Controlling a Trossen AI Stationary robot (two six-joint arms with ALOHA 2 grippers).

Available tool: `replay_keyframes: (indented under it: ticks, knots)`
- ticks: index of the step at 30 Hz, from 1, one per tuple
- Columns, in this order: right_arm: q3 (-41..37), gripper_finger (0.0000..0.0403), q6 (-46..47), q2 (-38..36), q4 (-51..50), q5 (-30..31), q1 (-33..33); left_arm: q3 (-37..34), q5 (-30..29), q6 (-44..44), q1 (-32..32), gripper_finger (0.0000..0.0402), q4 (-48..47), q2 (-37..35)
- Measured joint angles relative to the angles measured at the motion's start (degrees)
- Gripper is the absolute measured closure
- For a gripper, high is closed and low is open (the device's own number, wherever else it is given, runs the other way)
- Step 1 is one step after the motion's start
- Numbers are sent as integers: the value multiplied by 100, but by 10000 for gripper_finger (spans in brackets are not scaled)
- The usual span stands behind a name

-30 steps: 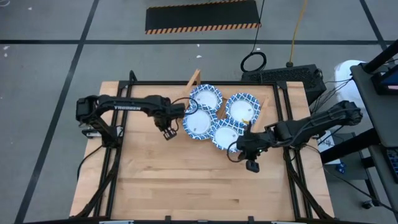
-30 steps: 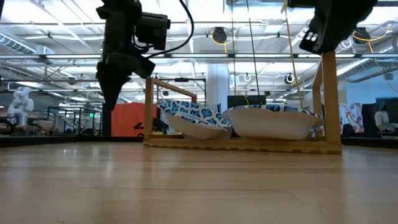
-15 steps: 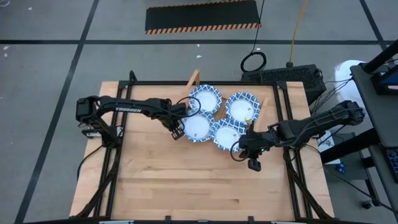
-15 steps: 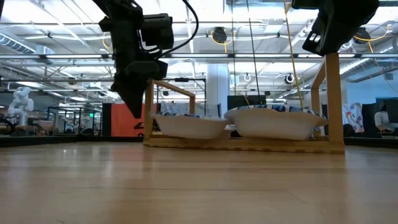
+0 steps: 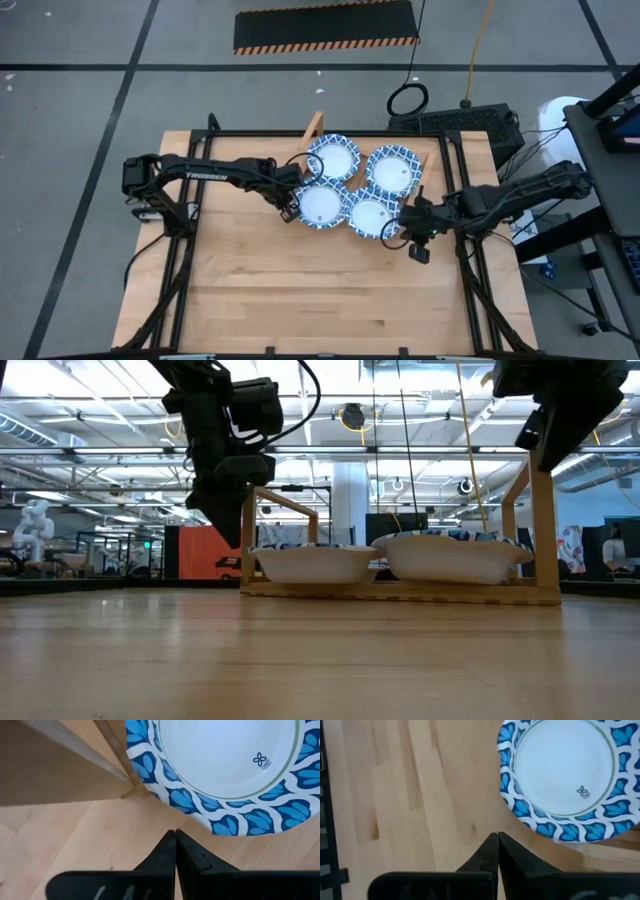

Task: Place and stack bowls onto a shelf
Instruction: Adjust the shelf in the center

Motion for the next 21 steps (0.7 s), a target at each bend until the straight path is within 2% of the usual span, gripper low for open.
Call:
replay_keyframes:
  ticks: [4,10,13,21]
  knots:
    - [11,403,-23,-107,-122,64,3,0,4,-110,-7,399,-4,0]
    - [13,403,150,-155,-811,188,3,0,2,-253,-63,398,-20,0]
    - [13,403,281,-151,-1154,513,3,0,4,-253,-142,398,-26,0]
    - [17,403,424,-206,-1184,676,1,0,173,-482,-351,398,-312,0]
